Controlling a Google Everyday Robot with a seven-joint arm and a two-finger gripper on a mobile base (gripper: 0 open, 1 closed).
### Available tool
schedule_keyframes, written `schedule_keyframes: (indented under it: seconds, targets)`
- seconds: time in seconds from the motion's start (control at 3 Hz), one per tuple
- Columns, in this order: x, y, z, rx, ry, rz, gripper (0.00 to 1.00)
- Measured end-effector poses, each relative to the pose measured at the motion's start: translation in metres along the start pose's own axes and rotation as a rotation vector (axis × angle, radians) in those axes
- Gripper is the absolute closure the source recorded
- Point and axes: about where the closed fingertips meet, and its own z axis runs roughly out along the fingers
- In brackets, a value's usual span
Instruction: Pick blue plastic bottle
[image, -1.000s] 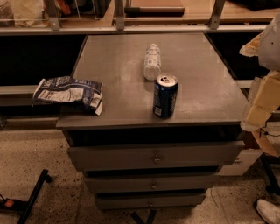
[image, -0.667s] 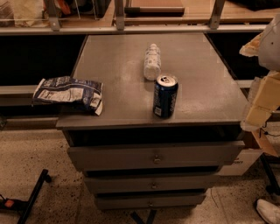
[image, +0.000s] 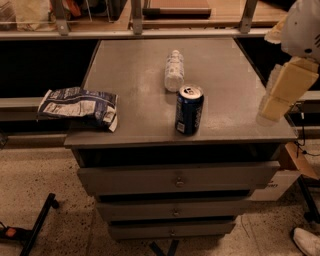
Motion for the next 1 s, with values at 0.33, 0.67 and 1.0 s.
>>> schedule_keyframes:
  seconds: [0.33,0.67,1.0]
  targets:
    - [-0.028,-0.019,0.004,0.019,-0.014,0.070,0.00]
    - [-0.054,-0.033,0.022,-0.002,-0.045,0.166,0.00]
    - [-0.090,-0.046,0.047,-0.032,-0.116,0.273,0.00]
